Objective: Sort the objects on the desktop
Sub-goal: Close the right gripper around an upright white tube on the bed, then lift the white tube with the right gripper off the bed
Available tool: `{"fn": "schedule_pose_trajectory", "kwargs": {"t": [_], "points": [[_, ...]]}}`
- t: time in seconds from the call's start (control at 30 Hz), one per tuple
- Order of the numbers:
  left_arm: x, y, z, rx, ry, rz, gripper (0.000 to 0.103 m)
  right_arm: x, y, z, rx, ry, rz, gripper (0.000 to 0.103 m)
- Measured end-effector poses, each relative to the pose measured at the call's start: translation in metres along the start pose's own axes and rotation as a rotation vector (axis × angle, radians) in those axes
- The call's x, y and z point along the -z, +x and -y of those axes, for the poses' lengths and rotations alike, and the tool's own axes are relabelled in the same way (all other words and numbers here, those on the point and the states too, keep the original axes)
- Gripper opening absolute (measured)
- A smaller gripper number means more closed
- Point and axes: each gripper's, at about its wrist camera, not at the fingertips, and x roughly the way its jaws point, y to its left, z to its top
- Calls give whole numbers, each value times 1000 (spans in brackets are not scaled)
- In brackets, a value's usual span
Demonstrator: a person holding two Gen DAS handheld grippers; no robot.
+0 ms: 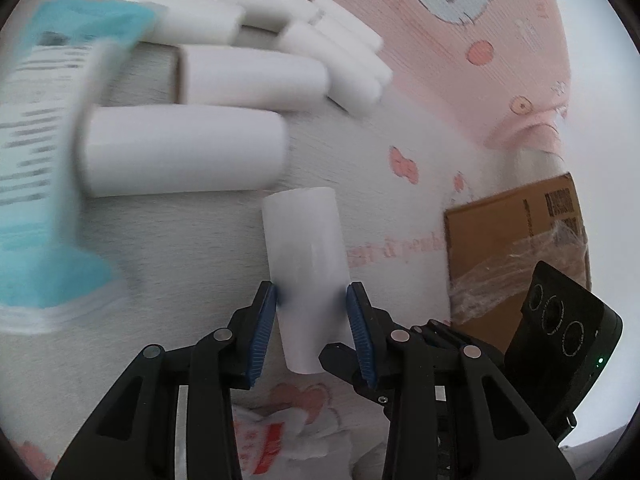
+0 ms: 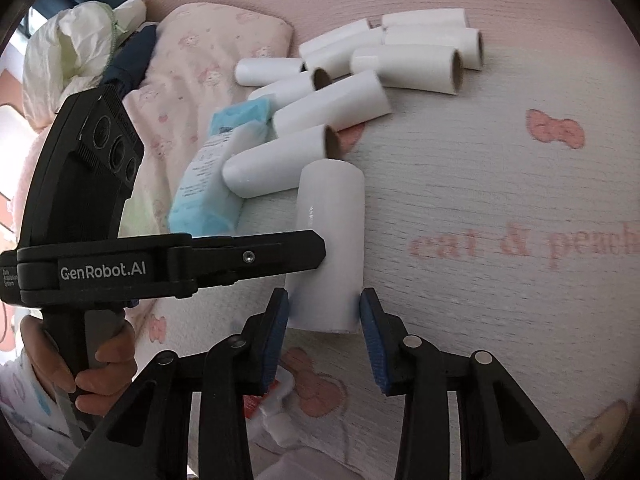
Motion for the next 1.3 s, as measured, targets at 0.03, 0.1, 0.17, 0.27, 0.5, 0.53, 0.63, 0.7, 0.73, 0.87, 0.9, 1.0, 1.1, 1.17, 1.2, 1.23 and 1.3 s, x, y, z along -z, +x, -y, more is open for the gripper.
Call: {"fn": "schedule_pose_trajectory", "kwargs": {"t": [0.03,0.1,0.17,0.27,0.5,0.53,0.63,0.7,0.73,0.87,0.9,1.0,1.1,1.17,1.2,1.23,1.3], "points": [[-2,5,3,19,4,-8,40,0,-3,3,23,-2,3,34],[-5,14,8,53,-8,-27,40,1,-10,9,60,8,11,34],[-8,26,15,85,-8,-45,40,0,-17,17,106,17,16,34],[-10,39,32,99,33,-57,40,-1,-26,24,173,10,20,34],[-14,52,51,100,76,-84,40,-5,-39,38,255,16,19,35],[-16,53,50,108,64,-90,40,-6,-38,40,248,32,18,35],[-21,52,46,144,24,-113,40,-12,-39,46,225,88,3,35],[-27,52,44,159,12,-124,40,-15,-41,51,205,126,5,35],[-28,52,44,160,10,-127,40,-17,-39,51,197,139,2,35],[-37,57,47,143,18,-141,40,-23,-35,57,174,182,-19,36],[-38,58,49,137,23,-141,41,-24,-34,58,173,187,-20,36],[-43,59,52,120,48,-149,41,-28,-31,58,175,187,-29,37],[-48,62,52,114,51,-157,44,-29,-31,56,187,158,-28,37],[-51,63,51,111,59,-166,45,-28,-30,52,199,130,-24,37],[-52,64,52,105,67,-170,45,-28,-30,52,202,124,-24,37],[-54,66,53,98,84,-174,45,-28,-30,52,204,120,-26,37],[-54,68,53,103,97,-175,45,-28,-30,53,213,111,-32,37]]}}
